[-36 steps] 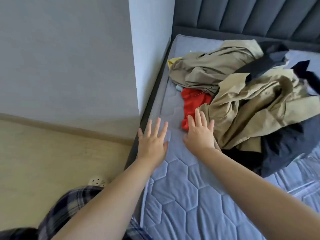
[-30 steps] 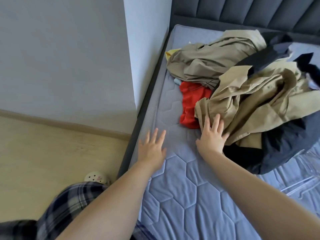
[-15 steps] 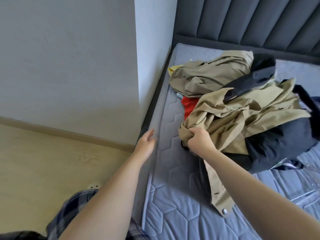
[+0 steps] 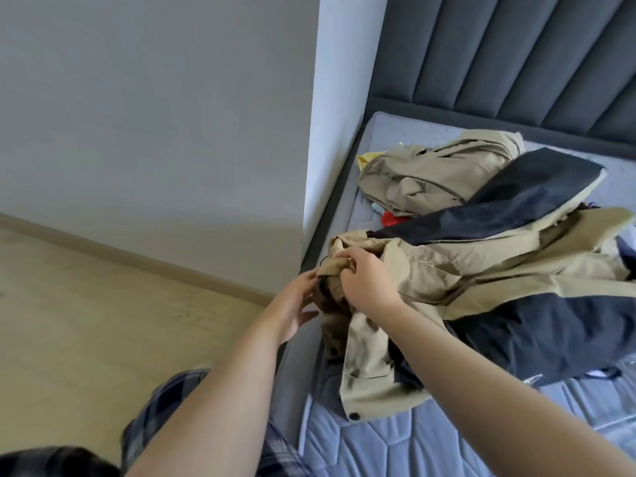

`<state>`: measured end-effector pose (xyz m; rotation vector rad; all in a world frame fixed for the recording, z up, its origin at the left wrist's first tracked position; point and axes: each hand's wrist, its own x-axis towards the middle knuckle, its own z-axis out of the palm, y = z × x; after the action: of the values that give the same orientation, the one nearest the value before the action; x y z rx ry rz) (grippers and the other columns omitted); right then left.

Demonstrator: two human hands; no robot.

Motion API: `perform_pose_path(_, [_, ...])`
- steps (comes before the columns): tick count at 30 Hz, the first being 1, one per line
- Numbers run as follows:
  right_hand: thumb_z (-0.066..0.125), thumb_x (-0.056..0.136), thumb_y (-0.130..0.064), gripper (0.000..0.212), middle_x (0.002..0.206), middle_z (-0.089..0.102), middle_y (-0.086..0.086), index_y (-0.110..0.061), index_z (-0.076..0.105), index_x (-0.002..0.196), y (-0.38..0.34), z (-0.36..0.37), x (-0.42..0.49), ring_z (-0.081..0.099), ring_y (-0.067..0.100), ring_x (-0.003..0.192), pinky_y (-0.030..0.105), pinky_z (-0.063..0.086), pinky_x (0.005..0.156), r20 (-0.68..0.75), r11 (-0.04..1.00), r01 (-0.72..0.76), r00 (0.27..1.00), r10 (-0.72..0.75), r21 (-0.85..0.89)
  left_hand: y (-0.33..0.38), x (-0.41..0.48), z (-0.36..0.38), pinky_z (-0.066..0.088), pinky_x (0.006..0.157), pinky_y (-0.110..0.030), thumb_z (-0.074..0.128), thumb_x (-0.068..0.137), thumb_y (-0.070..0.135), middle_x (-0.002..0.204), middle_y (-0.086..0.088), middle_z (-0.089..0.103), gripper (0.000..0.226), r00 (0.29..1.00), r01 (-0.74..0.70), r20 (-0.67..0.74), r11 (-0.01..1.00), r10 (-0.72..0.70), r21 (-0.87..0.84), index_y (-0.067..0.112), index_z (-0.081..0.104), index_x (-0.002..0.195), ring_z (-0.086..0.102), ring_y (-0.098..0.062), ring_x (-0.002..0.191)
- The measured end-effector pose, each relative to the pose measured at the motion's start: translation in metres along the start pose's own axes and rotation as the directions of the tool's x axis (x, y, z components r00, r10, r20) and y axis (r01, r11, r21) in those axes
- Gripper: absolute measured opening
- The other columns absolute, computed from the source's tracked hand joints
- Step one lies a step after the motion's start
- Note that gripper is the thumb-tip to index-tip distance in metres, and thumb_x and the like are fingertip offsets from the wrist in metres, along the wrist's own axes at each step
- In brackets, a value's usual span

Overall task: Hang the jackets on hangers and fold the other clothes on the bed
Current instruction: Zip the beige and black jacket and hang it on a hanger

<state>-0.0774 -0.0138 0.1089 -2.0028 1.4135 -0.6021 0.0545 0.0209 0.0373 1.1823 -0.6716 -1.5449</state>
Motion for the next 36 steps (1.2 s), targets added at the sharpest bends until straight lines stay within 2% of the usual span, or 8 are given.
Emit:
perform_pose_path(4, [0.043, 0.088, -0.002, 0.033, 0.093, 0.064, 0.002, -0.014, 0.065, 0.11, 0.012, 0.007, -0.001, 0.058, 0.019, 0.091, 0.026, 0.046, 0.079, 0.011, 0.998, -0.033, 0.999, 0.032, 0.044, -0.002, -0.011, -0.003, 0.047, 0.086, -0.034, 0.049, 0.08, -0.008, 0.114, -0.002, 0.066, 0.064, 1.0, -0.019, 0.027, 0.985, 0.015, 0.171, 0.029, 0.052, 0.132, 0.06, -0.02, 0.104])
perform_pose_path(12, [0.063, 0.081, -0.01, 0.019, 0.088, 0.069, -0.006, -0.021, 0.07, 0.095, 0.015, -0.007, -0.018, 0.06, -0.01, 0.073, 0.004, 0.044, 0.063, 0.226, 0.963, -0.01, 0.973, -0.053, 0.269, 0.0, -0.013, 0.008, 0.051, 0.082, -0.026, 0.053, 0.083, -0.012, 0.104, -0.009, 0.068, 0.036, 0.971, -0.176, -0.065, 0.873, 0.229, 0.455, 0.008, 0.068, 0.11, 0.061, -0.018, 0.097])
perform_pose_path(15, [0.069, 0.074, -0.018, 0.049, 0.099, 0.061, -0.015, -0.031, 0.055, 0.119, 0.023, -0.015, -0.02, 0.059, 0.001, 0.089, 0.014, 0.046, 0.071, 0.364, 0.991, 0.125, 0.926, -0.101, -0.042, -0.001, -0.013, 0.005, 0.049, 0.085, -0.028, 0.058, 0.081, -0.011, 0.101, -0.008, 0.067, 0.035, 0.971, -0.159, -0.076, 0.854, 0.225, 0.495, 0.008, 0.069, 0.107, 0.06, -0.018, 0.097])
perform_pose_path(19, [0.054, 0.075, -0.003, 0.048, 0.11, 0.054, 0.003, -0.017, 0.054, 0.121, 0.029, -0.021, -0.015, 0.058, 0.029, 0.09, 0.036, 0.048, 0.062, 0.016, 0.834, 0.249, 0.961, -0.277, -0.492, 0.0, -0.012, 0.006, 0.049, 0.077, -0.018, 0.068, 0.082, 0.004, 0.086, 0.0, 0.071, 0.016, 0.984, -0.163, 0.0, 0.907, 0.177, 0.388, 0.015, 0.073, 0.094, 0.065, -0.011, 0.084])
perform_pose_path(22, [0.061, 0.07, -0.005, 0.048, 0.11, 0.053, 0.009, -0.012, 0.058, 0.117, 0.038, -0.017, -0.008, 0.054, 0.034, 0.09, 0.031, 0.035, 0.061, 0.009, 0.661, 0.347, 0.889, -0.458, -0.665, 0.003, -0.011, 0.003, 0.049, 0.082, -0.033, 0.063, 0.086, 0.007, 0.078, -0.008, 0.07, 0.01, 0.992, -0.125, 0.014, 0.958, 0.126, 0.258, 0.012, 0.072, 0.084, 0.065, -0.023, 0.082])
perform_pose_path(26, [0.065, 0.073, -0.031, 0.075, 0.15, 0.03, 0.001, -0.022, 0.035, 0.141, 0.054, -0.023, 0.009, 0.022, 0.025, 0.139, 0.048, 0.016, 0.112, 0.228, 0.695, 0.282, 0.958, -0.172, -0.661, -0.002, -0.008, 0.002, 0.05, 0.082, -0.034, 0.059, 0.09, 0.009, 0.081, -0.006, 0.072, 0.016, 0.997, -0.063, -0.032, 0.983, 0.07, 0.171, 0.014, 0.072, 0.083, 0.067, -0.022, 0.082])
perform_pose_path(30, [0.075, 0.065, -0.052, 0.103, 0.153, 0.026, -0.006, -0.028, 0.02, 0.149, 0.066, -0.035, 0.012, 0.016, 0.018, 0.144, 0.054, 0.001, 0.114, 0.476, 0.82, 0.191, 0.873, 0.11, -0.539, -0.004, -0.007, 0.009, 0.049, 0.074, -0.029, 0.06, 0.09, 0.016, 0.087, -0.007, 0.073, 0.013, 0.997, -0.042, -0.05, 0.982, 0.052, 0.185, 0.014, 0.073, 0.087, 0.068, -0.02, 0.083])
perform_pose_path(36, [0.059, 0.071, -0.019, 0.023, 0.087, 0.059, -0.002, -0.022, 0.05, 0.093, 0.06, -0.017, -0.002, 0.062, 0.03, 0.091, 0.032, 0.043, 0.07, 0.268, 0.838, 0.107, 0.962, 0.048, -0.535, -0.002, -0.011, 0.018, 0.048, 0.068, -0.027, 0.06, 0.091, 0.02, 0.081, -0.008, 0.071, 0.015, 0.992, -0.023, -0.113, 0.977, 0.048, 0.212, 0.012, 0.069, 0.083, 0.065, -0.02, 0.075])
